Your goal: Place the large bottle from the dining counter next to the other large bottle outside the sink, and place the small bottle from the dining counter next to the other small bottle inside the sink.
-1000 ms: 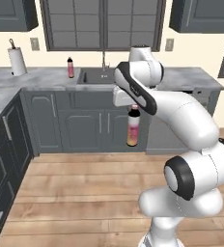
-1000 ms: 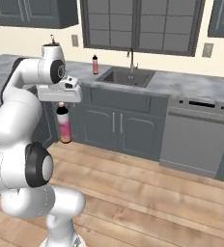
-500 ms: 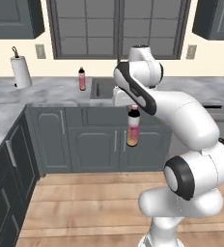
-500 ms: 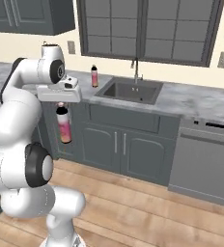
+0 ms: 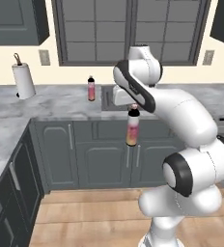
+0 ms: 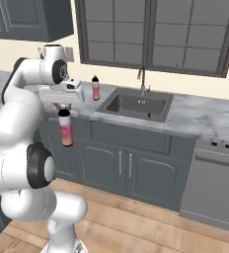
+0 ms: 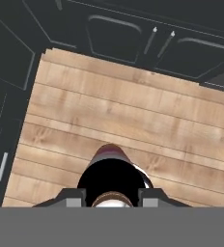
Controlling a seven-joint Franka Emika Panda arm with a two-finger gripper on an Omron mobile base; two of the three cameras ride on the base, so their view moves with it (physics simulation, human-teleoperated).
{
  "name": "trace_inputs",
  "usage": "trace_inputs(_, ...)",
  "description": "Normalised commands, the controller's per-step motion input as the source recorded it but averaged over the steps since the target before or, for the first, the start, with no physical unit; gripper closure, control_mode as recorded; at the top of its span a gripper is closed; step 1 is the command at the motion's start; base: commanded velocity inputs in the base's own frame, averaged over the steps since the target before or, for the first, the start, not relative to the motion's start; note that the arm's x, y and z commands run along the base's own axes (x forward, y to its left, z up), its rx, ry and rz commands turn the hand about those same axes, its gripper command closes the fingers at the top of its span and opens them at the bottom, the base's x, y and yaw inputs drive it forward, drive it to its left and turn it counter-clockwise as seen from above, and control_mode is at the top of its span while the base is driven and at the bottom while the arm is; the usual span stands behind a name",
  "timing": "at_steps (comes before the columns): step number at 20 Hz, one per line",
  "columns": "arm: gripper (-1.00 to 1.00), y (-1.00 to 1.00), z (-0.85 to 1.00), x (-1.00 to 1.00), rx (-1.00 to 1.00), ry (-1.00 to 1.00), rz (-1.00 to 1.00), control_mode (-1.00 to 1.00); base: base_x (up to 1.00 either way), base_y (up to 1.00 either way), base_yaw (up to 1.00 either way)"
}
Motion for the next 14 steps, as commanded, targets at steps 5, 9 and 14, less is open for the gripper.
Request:
trace_inputs(5, 1.00, 0.00, 0.00, 0.00, 0.00, 0.00, 0.00, 1.00, 0.48, 0.35, 0.00)
trace_inputs(9, 1.00, 0.00, 0.00, 0.00, 0.00, 0.00, 0.00, 1.00, 0.91, 0.27, -0.01)
trace_inputs(14, 1.00, 0.00, 0.00, 0.00, 0.00, 0.00, 0.00, 1.00, 0.98, 0.14, 0.00)
